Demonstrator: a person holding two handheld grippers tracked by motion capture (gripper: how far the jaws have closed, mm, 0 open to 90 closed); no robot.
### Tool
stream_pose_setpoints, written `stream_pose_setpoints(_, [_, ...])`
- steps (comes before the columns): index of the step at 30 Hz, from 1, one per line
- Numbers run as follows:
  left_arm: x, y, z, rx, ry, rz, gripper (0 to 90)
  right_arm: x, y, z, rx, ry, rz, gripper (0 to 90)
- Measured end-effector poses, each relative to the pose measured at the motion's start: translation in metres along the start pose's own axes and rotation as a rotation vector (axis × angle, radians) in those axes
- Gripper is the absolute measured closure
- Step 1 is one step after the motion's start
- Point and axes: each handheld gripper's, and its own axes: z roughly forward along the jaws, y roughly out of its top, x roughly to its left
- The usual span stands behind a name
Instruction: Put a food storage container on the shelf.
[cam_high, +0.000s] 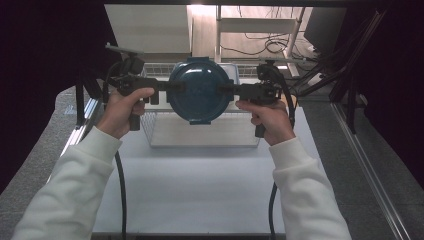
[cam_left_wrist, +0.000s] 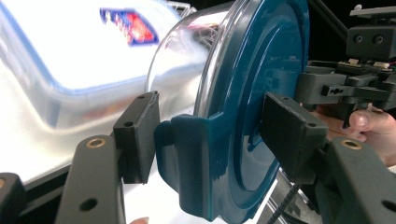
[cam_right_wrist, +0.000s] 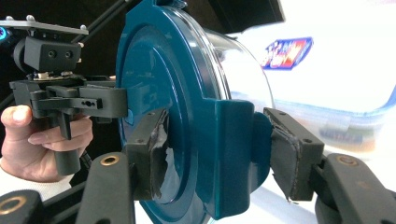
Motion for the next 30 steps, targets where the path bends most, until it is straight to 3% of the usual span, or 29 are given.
stream_pose_setpoints(6, [0.001,0.024,0.004,0.000,-0.002,-0.013,38.8,-0.002,0.022,-0.001,-0.012,-0.004,0.005,42.5])
stream_pose_setpoints(14, [0.015,0.051,0.016,-0.010,0.004,-0.038,38.5,-0.019,0.048,0.010,-0.006,-0.005,0.039,42.5])
stream_pose_setpoints(24, [0.034,0.072,0.028,-0.015,0.009,-0.069,38.4,-0.038,0.070,0.026,0.004,-0.006,0.076,42.6])
stream_pose_setpoints(30, [0.044,0.075,0.035,-0.013,0.009,-0.104,38.4,-0.045,0.076,0.033,0.014,-0.013,0.105,42.5])
